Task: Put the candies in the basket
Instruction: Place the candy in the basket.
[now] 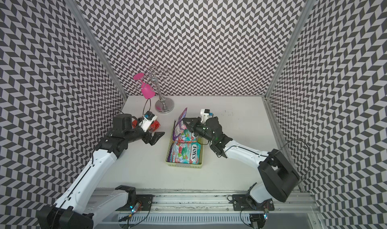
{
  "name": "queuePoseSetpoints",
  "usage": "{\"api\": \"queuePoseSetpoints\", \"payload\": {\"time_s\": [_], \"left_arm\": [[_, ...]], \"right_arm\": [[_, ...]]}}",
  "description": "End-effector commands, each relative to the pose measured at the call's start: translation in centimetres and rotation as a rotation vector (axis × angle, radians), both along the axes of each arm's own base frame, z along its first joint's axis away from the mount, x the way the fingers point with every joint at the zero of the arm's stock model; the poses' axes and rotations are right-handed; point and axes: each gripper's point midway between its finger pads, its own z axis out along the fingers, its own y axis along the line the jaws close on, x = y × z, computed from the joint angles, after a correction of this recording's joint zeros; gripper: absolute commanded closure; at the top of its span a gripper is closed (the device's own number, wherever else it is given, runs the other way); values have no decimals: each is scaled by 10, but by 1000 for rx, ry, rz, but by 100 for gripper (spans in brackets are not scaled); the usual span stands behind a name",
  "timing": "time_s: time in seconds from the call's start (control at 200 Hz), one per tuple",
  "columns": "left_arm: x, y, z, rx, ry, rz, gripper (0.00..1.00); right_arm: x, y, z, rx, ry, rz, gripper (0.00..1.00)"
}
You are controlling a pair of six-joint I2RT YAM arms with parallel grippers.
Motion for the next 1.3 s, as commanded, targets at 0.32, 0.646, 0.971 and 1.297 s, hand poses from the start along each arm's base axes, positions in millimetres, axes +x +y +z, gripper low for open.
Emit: {"api": "queuePoseSetpoints", "payload": {"time_s": [0.32, 0.646, 0.971, 1.297], "left_arm": [[-4, -5, 5, -12, -18, -27, 1], [-4, -3, 9, -9, -24, -20, 1], [-3, -2, 6, -6, -24, -15, 2], [-5, -5, 5, -12, -24, -25, 1]], "right_arm": [[18, 14, 9, 138, -39, -41, 100], [23, 24, -12, 154, 11, -27, 100], [25, -24, -50, 97, 53, -138, 100], [29, -58, -76, 6, 52, -190, 88]]}}
